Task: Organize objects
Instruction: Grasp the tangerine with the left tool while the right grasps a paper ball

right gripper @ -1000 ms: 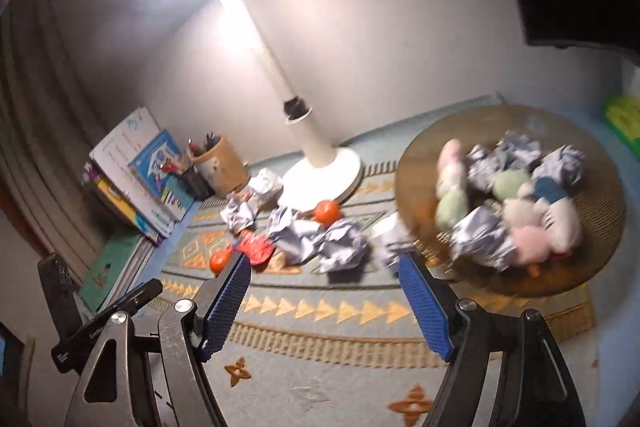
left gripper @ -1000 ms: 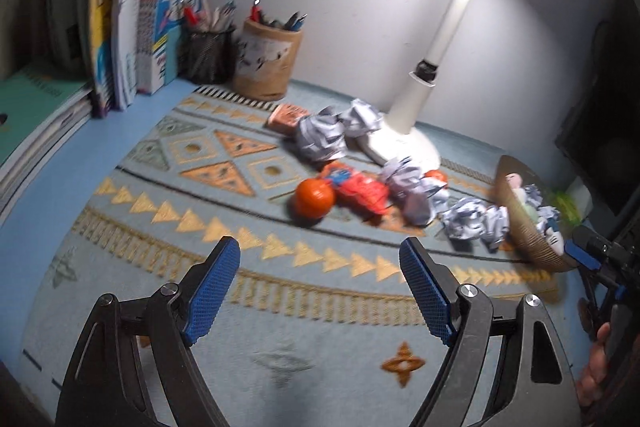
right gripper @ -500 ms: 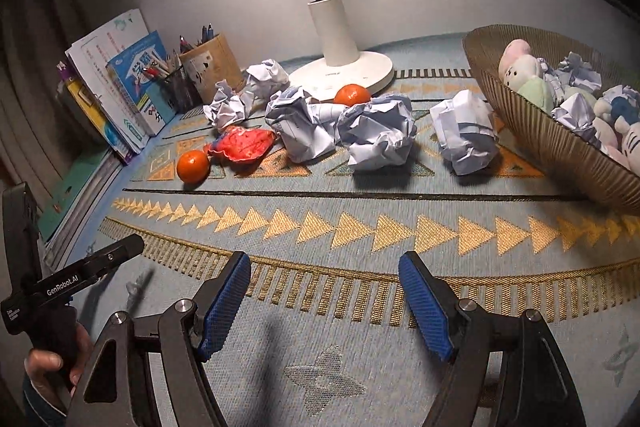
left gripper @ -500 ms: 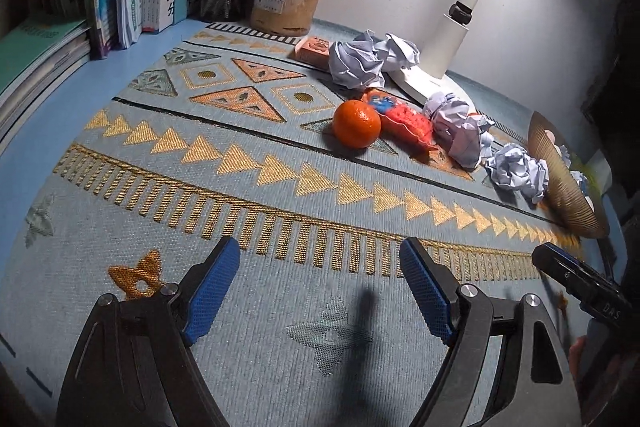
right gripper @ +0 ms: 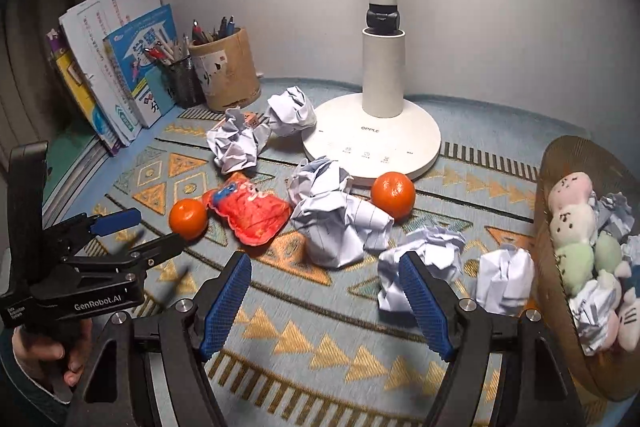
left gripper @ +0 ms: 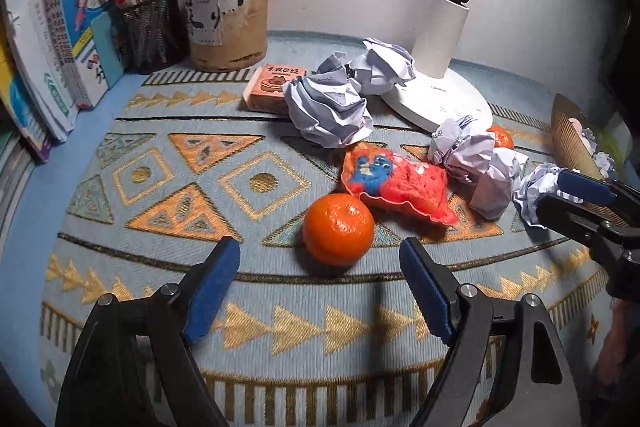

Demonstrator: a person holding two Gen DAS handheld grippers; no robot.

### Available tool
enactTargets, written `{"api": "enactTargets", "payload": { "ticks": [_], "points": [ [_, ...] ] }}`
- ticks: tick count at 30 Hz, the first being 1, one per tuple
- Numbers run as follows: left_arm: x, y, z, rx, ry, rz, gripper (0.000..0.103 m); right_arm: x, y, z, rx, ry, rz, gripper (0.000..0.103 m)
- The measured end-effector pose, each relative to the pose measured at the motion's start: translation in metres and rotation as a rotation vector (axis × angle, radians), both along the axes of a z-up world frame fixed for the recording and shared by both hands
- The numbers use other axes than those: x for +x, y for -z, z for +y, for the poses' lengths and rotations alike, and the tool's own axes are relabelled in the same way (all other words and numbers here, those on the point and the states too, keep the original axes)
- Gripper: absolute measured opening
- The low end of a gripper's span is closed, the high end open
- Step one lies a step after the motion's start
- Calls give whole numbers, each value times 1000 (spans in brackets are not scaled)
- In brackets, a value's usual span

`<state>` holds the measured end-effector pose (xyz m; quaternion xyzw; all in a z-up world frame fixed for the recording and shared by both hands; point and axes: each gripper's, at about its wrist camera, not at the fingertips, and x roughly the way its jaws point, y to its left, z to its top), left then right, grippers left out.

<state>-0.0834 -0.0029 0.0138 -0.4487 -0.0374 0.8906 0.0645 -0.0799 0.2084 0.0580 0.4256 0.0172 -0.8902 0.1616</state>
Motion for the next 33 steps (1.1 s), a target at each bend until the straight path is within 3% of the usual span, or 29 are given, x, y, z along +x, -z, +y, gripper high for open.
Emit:
{"api": "enactTargets", "payload": {
  "ticks": [3, 6, 9, 10, 11, 15, 19, 22, 26, 29, 32, 33],
  "points": [
    [-15, 9, 8, -29, -1, -13, 81, -16, 9, -14, 31, -8, 19, 75],
    [-18, 11, 16, -64, 1, 1, 79, -21, 14, -30, 130, 5, 62, 72],
    [-14, 9, 15, -50, 18, 15, 71, -21, 20, -35, 183, -10, 76, 44],
    [-12, 8, 14, -45, 18, 22, 56, -20, 21, -34, 175, -18, 74, 34],
    [-11, 7, 13, -35, 21, 29, 35, -18, 21, -31, 162, -16, 75, 34],
    [-2, 2, 7, 3, 13, 26, 35, 4, 2, -21, 67, -40, 123, 32],
    [30, -13, 3, 38, -5, 69, 35, 56, -35, -8, -1, -112, 219, 32],
    [59, -18, 2, 92, -17, 101, 35, 98, -34, -3, 78, -150, 237, 32],
    [83, -12, 9, 136, -31, 138, 35, 133, -1, -13, 307, -150, 228, 32],
    [91, -16, 12, 79, -54, 200, 35, 153, 19, -21, 407, -179, 237, 32],
    [93, -16, 13, 68, -49, 218, 35, 170, 23, -24, 405, -192, 245, 39],
    [90, -15, 14, 67, -44, 200, 35, 174, 19, -18, 367, -185, 249, 48]
  ]
}}
